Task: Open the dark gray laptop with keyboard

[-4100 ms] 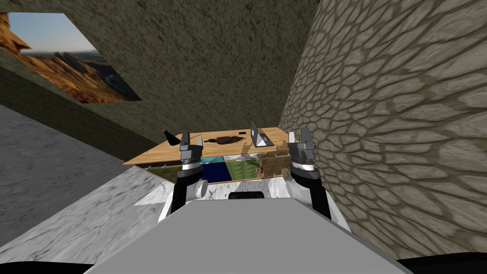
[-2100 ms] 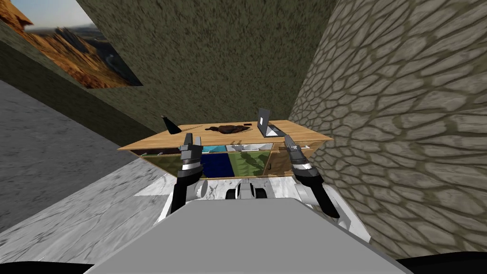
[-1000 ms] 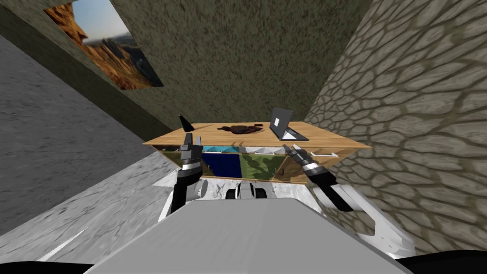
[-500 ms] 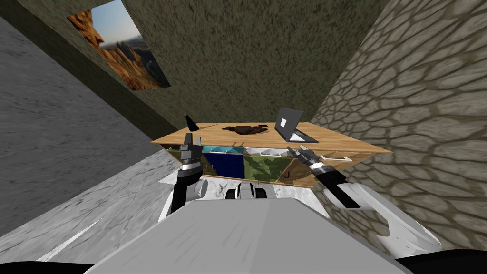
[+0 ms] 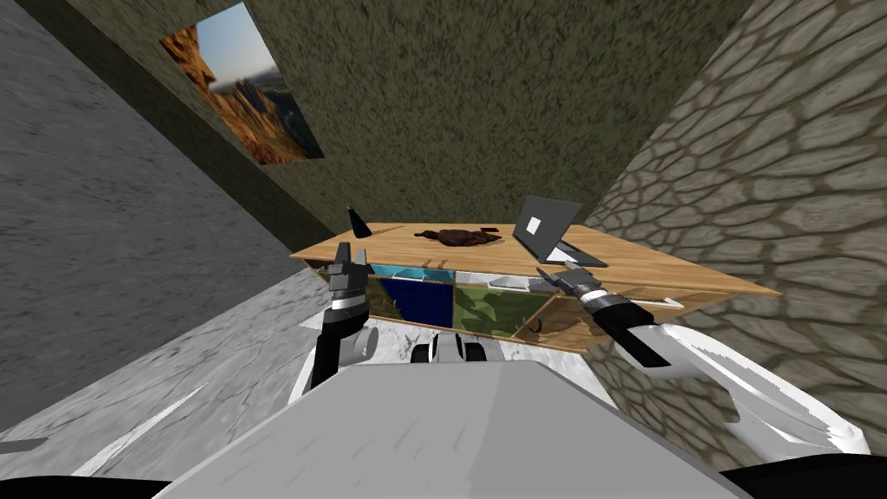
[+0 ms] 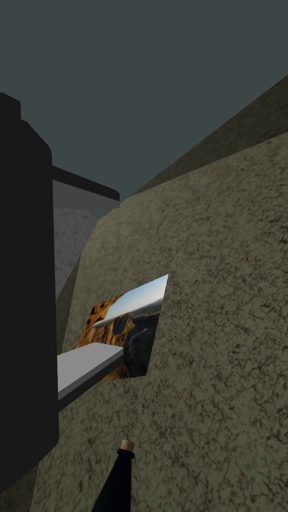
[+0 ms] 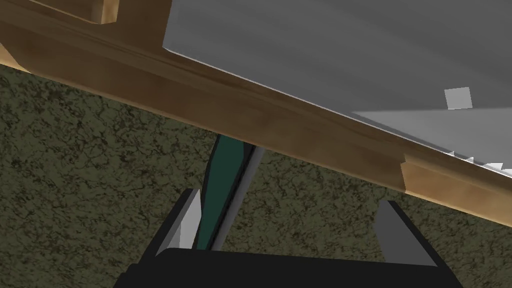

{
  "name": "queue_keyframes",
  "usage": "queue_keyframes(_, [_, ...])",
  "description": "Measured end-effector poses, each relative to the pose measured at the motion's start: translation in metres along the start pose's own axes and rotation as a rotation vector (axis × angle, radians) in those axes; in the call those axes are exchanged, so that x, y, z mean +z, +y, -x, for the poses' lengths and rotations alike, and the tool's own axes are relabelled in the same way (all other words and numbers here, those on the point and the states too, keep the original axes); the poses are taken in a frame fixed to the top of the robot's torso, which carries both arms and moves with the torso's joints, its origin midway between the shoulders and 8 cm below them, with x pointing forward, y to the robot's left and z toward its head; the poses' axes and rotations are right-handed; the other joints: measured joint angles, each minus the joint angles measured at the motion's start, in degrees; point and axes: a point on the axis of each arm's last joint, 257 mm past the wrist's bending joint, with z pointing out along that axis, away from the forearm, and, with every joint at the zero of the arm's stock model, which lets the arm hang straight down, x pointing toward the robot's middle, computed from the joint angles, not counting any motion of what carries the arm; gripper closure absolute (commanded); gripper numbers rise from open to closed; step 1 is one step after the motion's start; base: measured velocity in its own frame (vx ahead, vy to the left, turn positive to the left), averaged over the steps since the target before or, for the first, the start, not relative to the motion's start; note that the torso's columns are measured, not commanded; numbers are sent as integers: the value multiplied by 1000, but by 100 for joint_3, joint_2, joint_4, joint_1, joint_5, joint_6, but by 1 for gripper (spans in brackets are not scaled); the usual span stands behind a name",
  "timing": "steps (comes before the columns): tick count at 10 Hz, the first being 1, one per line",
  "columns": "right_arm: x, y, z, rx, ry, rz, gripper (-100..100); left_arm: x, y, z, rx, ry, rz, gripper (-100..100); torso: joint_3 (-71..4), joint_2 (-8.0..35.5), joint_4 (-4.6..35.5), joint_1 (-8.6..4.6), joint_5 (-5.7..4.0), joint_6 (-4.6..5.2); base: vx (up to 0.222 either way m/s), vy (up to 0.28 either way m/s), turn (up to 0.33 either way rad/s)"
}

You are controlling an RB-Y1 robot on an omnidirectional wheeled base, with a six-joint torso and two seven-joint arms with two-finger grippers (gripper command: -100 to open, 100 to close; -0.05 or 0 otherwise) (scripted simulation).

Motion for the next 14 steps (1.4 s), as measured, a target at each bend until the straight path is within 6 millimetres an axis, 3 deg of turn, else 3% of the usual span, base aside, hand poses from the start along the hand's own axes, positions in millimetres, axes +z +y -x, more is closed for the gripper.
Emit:
queue_keyframes(3, [0, -43, -9, -167, 50, -58, -100, 0, 0, 0, 0, 0, 0, 0, -3, -5, -2, 3, 1, 0, 41, 70, 62])
queue_keyframes(8, [2, -99, -2, -406, 102, -140, -100, 0, 0, 0, 0, 0, 0, 0, -1, -1, -1, -3, -1, 0, 30, 50, 52])
queue_keyframes(10, [2, -103, 1, -414, 103, -142, -100, 0, 0, 0, 0, 0, 0, 0, -10, -19, -4, -7, -2, 0, 74, 3, 8])
queue_keyframes(11, [2, -104, 1, -413, 103, -142, 100, 0, 0, 0, 0, 0, 0, 0, -6, -8, -4, -2, -1, 0, 8, -1, -2])
queue_keyframes(14, [5, -110, 2, -326, 96, -152, 100, 0, 0, 0, 0, 0, 0, 0, 4, 4, -2, 2, -3, -2, -31, -10, 28])
